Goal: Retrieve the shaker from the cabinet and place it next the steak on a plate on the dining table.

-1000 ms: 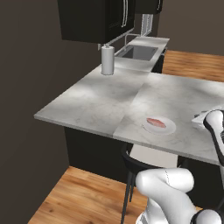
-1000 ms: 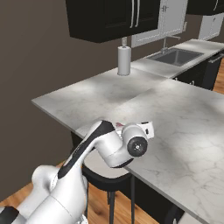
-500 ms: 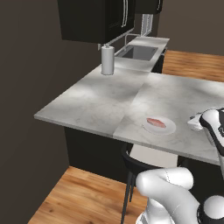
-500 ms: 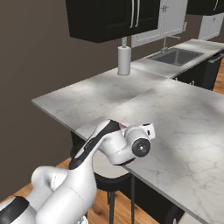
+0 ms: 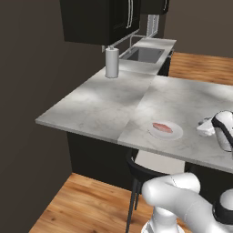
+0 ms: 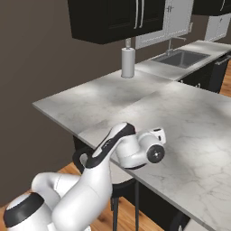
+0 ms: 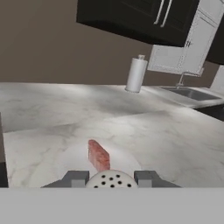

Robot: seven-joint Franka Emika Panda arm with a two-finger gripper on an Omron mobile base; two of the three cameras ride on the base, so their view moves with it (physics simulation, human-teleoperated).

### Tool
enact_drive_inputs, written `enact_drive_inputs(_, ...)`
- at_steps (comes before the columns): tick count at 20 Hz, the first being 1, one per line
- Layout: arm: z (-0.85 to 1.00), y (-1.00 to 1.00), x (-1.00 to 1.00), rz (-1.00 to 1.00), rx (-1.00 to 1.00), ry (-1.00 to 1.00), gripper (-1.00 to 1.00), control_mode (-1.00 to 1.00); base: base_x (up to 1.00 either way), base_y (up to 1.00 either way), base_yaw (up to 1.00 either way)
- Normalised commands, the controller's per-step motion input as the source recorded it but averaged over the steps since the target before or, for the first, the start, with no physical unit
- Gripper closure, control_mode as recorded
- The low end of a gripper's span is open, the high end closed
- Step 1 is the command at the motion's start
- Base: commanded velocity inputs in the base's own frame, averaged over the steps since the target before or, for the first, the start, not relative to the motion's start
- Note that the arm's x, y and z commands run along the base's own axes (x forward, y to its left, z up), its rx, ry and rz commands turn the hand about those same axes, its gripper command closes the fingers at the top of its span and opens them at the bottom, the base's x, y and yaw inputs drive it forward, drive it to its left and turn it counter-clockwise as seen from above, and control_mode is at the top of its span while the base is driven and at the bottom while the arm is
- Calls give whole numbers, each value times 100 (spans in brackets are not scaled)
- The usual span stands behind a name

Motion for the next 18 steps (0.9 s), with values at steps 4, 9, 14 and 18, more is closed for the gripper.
enact_drive_inputs(4,-2,-13,13,9,1,1,100,-100,0,0,0)
enact_drive_inputs(9,-3,-3,22,8,0,2,100,-100,0,0,0)
enact_drive_inputs(14,-15,0,28,7,0,2,100,-100,0,0,0)
enact_drive_inputs(18,-28,-3,27,7,0,0,100,-100,0,0,0)
